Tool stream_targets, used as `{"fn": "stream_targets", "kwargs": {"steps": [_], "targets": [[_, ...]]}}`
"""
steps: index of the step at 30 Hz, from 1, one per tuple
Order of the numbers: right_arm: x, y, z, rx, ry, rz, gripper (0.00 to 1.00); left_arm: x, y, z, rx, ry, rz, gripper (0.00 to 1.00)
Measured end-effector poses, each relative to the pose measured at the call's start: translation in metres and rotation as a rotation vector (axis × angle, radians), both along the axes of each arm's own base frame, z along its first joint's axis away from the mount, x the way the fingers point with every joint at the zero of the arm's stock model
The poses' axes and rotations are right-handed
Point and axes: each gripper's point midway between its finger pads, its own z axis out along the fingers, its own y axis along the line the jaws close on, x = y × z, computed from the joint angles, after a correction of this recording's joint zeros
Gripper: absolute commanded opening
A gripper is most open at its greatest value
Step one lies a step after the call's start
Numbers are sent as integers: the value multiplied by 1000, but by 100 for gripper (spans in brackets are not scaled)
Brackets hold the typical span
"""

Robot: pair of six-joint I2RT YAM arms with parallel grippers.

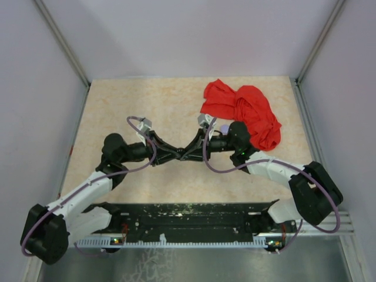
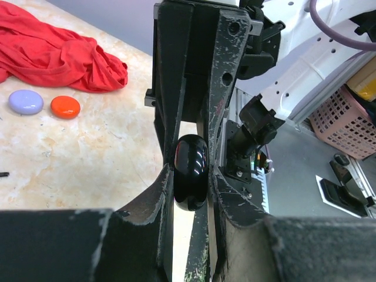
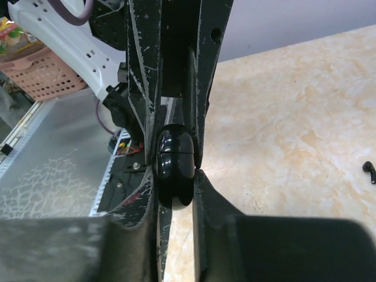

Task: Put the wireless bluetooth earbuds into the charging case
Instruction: Open the charging case.

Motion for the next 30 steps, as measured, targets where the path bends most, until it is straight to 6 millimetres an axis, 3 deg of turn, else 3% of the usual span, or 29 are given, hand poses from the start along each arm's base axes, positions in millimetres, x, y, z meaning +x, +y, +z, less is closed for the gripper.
{"fn": "stream_targets", "kwargs": {"steps": [5,10,30], "targets": [[0,-1,2,8,-6,6,0,0,1,2,-7,-12,15,35],[-1,-1,4,14,-18,13,0,3,4,3,-16,-8,63,42],[-7,-6,12,29,-52,38,0,28,21,5,-24,57,263,56]]}}
